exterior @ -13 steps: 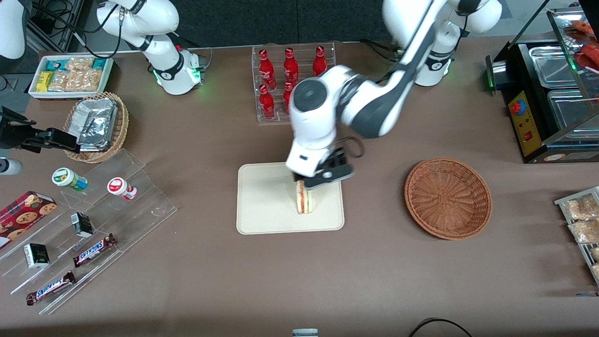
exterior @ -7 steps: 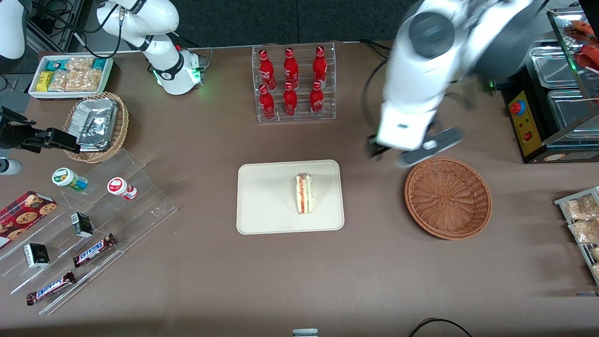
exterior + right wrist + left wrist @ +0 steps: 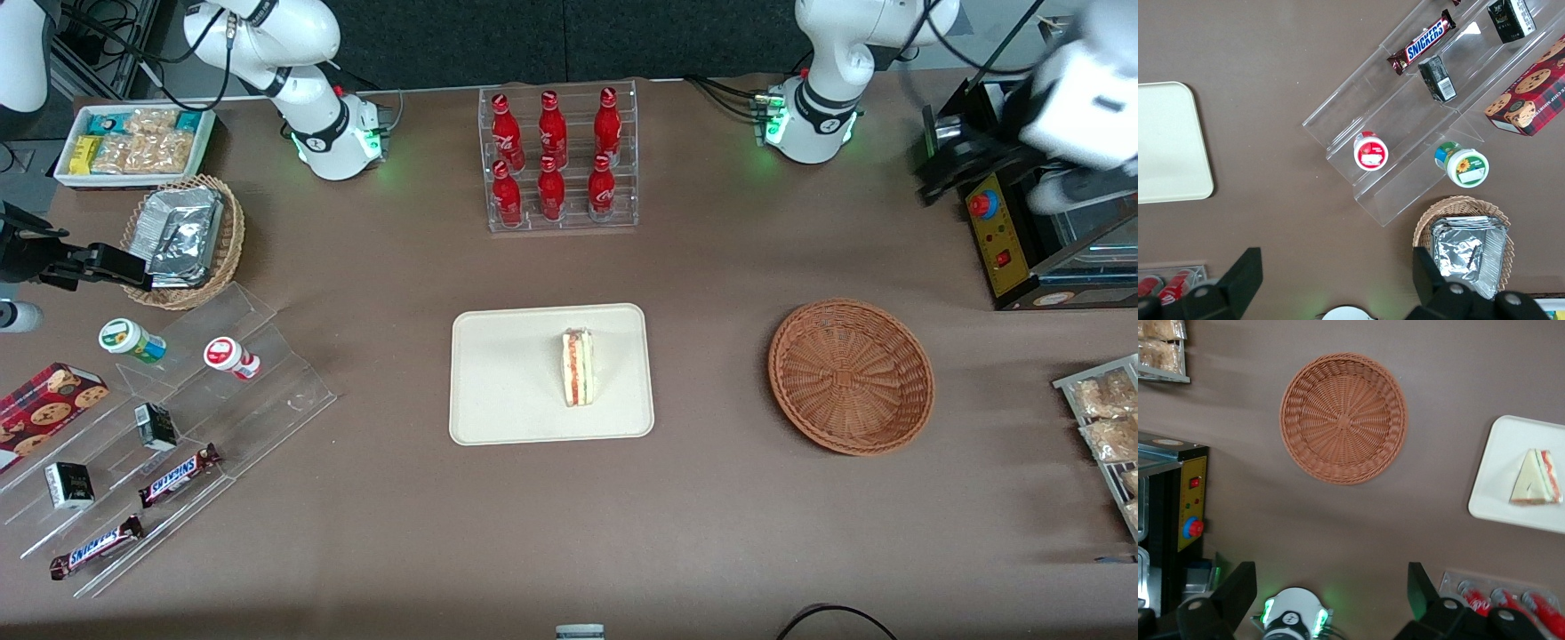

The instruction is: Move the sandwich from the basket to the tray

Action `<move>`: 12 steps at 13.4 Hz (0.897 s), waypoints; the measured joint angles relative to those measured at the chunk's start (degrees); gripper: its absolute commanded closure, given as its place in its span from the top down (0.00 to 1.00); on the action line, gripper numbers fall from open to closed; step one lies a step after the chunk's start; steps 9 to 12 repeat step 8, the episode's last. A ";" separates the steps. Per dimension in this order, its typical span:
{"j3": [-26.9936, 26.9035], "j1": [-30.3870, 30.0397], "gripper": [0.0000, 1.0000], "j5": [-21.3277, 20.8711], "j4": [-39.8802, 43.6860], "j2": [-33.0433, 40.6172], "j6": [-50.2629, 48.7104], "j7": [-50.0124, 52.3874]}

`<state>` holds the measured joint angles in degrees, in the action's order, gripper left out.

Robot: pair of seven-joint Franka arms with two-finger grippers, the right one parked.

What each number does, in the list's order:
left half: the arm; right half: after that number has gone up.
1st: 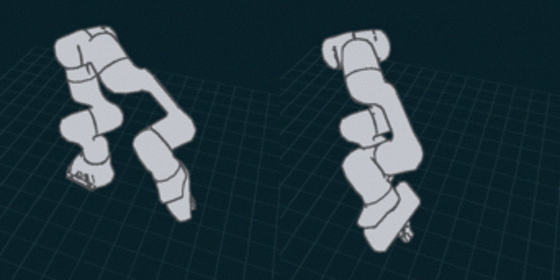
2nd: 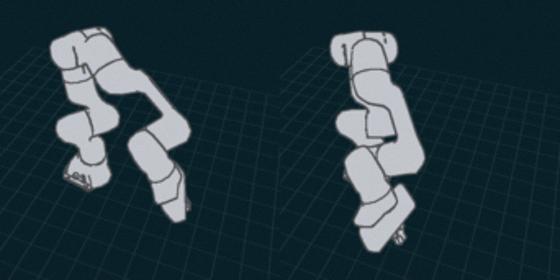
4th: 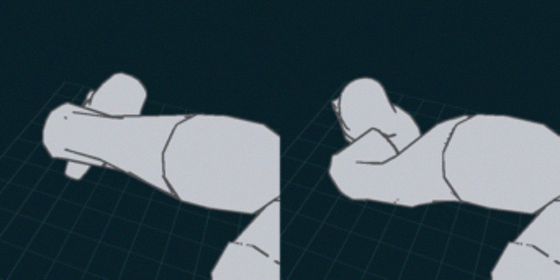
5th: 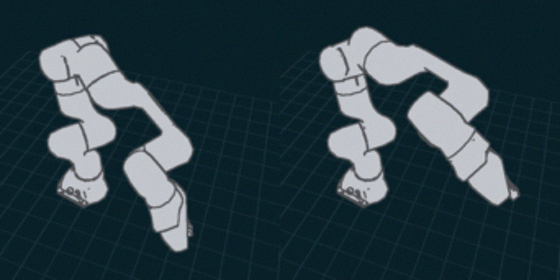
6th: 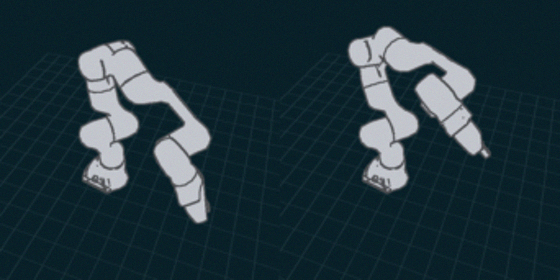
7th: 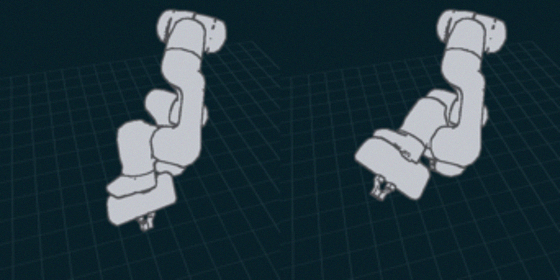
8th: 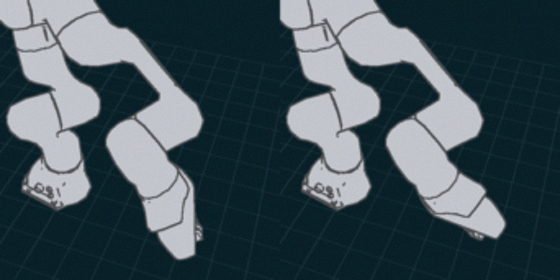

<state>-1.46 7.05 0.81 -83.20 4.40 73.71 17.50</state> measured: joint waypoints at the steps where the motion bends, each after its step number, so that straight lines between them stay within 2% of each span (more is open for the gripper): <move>1: -0.02 -3.22 1.00 0.96 -1.56 1.69 0.00 -4.10; 4: -0.29 -6.66 1.00 1.62 -3.45 3.99 0.21 -8.59; 12: 0.63 -4.28 1.00 1.67 -3.36 2.13 1.57 -8.58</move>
